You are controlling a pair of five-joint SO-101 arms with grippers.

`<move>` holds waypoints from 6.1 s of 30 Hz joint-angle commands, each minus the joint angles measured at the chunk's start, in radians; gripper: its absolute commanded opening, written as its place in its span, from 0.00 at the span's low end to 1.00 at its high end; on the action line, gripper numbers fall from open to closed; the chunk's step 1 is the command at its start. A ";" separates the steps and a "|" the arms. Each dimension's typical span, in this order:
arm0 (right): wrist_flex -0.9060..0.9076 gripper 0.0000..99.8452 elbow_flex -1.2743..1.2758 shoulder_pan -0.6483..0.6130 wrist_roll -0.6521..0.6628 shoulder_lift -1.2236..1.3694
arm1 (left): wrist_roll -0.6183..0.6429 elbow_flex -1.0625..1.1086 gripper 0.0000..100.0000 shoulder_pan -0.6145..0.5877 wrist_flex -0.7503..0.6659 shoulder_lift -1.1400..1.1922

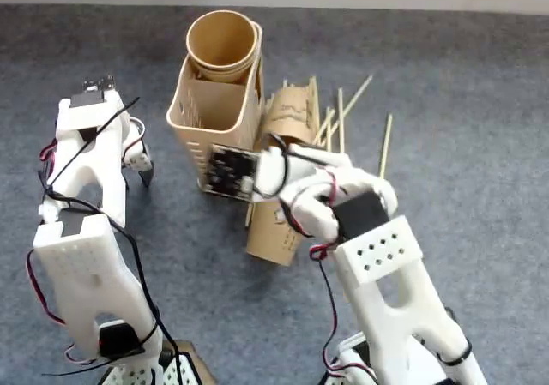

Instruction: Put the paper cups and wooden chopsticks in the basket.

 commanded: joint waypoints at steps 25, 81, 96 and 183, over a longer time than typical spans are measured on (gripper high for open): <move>-0.390 0.19 -0.352 0.177 -0.049 0.673 | -0.002 0.024 0.14 0.008 -0.006 -0.044; 0.272 0.01 -1.422 0.005 -1.151 0.774 | -0.002 0.027 0.14 0.008 -0.006 -0.044; 0.266 0.08 -1.546 0.054 -1.155 0.823 | -0.002 0.027 0.14 0.010 -0.006 -0.044; 0.704 0.11 -0.851 -0.033 -0.809 0.691 | -0.002 0.025 0.14 0.008 -0.012 -0.044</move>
